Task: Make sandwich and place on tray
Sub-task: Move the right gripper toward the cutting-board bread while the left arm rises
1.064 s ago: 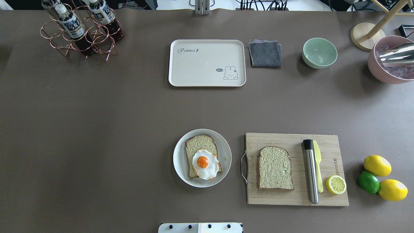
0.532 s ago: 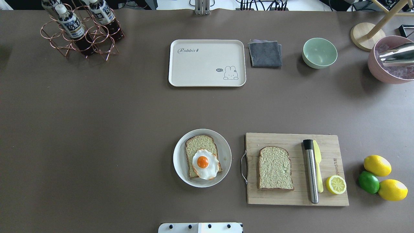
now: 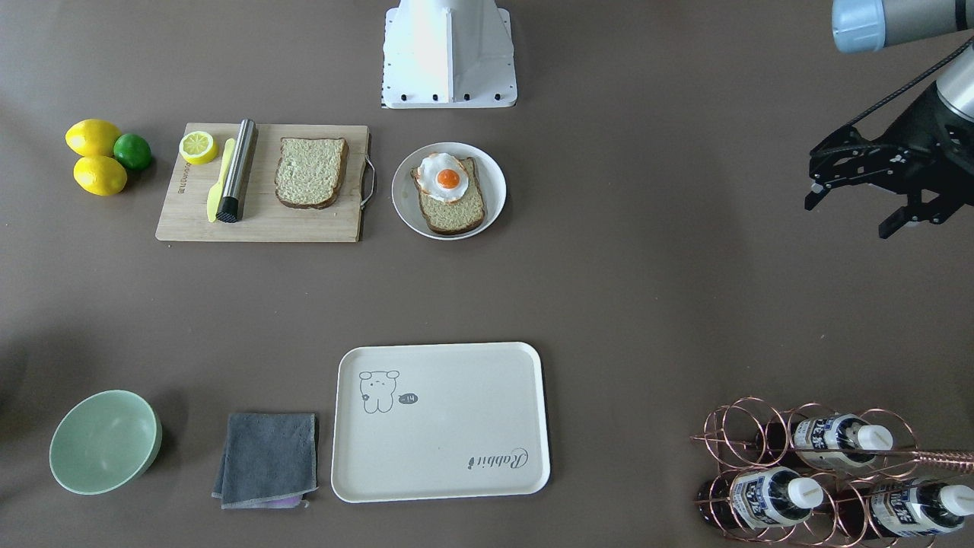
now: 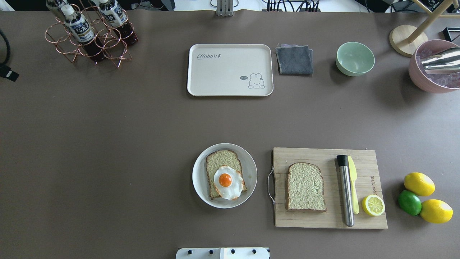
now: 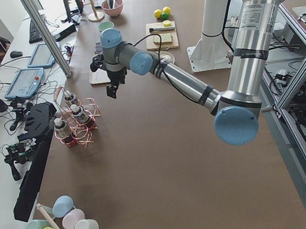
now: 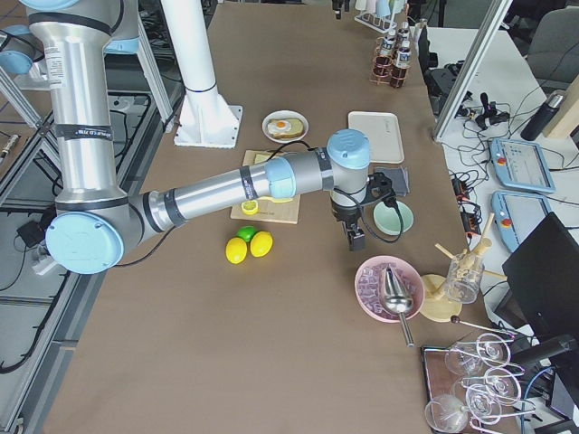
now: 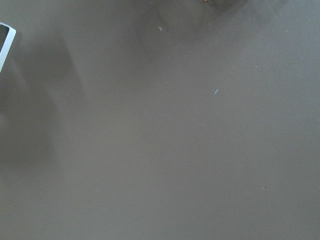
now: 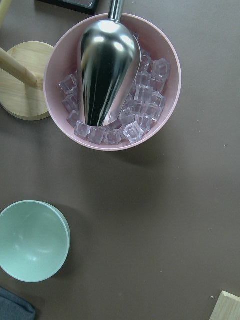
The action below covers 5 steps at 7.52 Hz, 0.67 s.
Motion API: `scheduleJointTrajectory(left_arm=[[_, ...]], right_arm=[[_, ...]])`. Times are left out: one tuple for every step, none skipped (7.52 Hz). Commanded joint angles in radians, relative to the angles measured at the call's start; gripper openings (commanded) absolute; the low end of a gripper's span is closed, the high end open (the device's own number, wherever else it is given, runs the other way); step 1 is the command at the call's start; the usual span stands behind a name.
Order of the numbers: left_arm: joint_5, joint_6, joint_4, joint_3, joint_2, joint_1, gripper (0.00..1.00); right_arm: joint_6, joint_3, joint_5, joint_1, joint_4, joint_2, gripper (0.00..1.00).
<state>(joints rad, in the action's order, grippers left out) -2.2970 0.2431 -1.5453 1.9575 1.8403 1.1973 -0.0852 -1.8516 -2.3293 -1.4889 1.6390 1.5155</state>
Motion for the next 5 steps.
scheduleJointTrajectory(left_arm=[[0.06,0.219,-0.039,0.023,0.161,-0.134,0.98],[0.07,0.234,-0.039,0.011,0.181,-0.16,0.98],[0.158,0.301,-0.036,-0.011,0.185,-0.186,0.98],[0.192,0.531,-0.053,-0.046,0.194,-0.238,0.98],[0.185,0.588,-0.097,-0.04,0.206,-0.242,0.98]], right_arm=[[0.224,-0.009,0.009,0.031,-0.019,-0.017,1.0],[0.346,-0.027,0.005,0.065,-0.031,-0.027,1.0],[0.355,-0.029,-0.016,0.093,-0.095,-0.028,1.0],[0.36,-0.02,-0.047,0.119,-0.116,-0.026,1.0],[0.387,-0.03,-0.088,0.136,-0.114,-0.04,1.0]])
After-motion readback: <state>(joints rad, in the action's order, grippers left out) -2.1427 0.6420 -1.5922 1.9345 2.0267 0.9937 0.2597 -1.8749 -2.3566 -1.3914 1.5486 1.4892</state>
